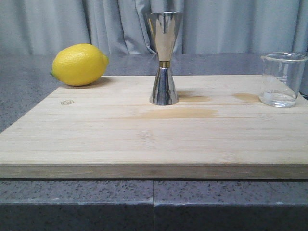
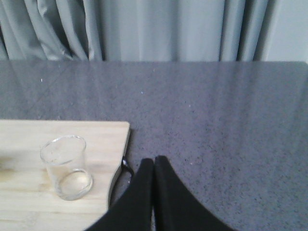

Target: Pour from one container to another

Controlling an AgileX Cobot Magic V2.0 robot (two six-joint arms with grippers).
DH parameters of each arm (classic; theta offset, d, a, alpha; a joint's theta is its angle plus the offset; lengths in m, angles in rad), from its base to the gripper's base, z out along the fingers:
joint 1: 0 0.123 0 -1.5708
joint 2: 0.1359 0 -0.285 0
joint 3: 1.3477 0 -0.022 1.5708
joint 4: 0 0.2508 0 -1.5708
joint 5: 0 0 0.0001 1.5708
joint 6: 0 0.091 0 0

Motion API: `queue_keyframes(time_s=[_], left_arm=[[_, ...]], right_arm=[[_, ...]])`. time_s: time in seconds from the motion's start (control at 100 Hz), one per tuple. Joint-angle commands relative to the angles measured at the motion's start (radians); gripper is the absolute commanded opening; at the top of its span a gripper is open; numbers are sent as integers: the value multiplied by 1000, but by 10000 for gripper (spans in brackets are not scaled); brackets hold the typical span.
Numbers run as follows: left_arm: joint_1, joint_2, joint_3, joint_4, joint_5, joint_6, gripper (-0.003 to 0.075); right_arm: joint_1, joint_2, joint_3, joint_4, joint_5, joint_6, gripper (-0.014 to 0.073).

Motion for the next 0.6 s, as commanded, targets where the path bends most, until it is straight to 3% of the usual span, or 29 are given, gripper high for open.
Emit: queue_keyframes(time_s=[0.0, 0.29, 0.59], left_arm=[[0, -21, 29, -2, -82, 0, -19], [0, -21, 29, -2, -82, 0, -19], [0, -21, 29, -2, -82, 0, -19]], right_arm=[[-19, -54, 82, 15, -227, -1, -71], [-40, -205, 383, 29, -440, 1, -71], [-61, -221, 405, 34, -437, 1, -71]])
